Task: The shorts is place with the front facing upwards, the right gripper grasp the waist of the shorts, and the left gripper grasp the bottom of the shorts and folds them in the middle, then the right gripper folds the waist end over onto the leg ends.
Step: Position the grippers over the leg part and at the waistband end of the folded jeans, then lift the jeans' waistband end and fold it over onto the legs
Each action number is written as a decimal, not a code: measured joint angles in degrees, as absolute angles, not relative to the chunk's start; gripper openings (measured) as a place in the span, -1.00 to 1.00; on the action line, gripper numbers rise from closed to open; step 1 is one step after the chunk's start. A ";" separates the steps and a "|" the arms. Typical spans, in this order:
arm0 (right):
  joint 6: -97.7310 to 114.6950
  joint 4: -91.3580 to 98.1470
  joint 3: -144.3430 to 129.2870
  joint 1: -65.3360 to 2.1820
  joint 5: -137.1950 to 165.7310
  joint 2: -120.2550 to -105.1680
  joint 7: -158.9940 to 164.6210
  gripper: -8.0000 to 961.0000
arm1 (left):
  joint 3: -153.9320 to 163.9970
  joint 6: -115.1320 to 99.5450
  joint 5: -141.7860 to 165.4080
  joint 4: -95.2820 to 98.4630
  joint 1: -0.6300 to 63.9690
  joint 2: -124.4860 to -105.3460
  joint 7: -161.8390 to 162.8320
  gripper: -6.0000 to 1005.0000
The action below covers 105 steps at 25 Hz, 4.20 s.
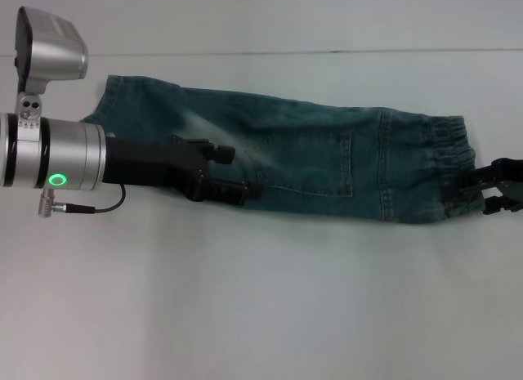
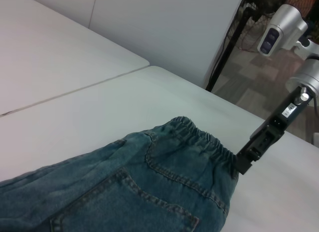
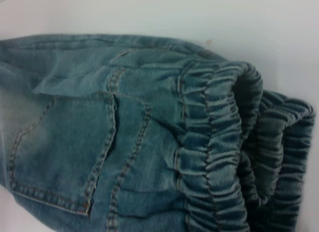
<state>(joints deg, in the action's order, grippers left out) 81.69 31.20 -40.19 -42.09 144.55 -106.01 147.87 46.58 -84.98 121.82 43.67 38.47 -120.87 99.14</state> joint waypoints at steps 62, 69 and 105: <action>101.20 40.48 -30.15 -37.75 138.89 -103.74 135.27 -0.84 | 48.51 -54.60 76.07 11.19 48.67 -124.64 40.76 0.31; 110.52 44.29 -26.36 -36.89 134.93 -103.42 133.97 -0.84 | 48.22 -52.59 63.14 1.85 52.58 -124.63 15.50 -0.28; 112.04 50.59 -29.04 -38.77 111.58 -99.94 137.71 -0.74 | 24.75 -46.20 95.97 -19.29 58.05 -124.63 -4.75 -0.99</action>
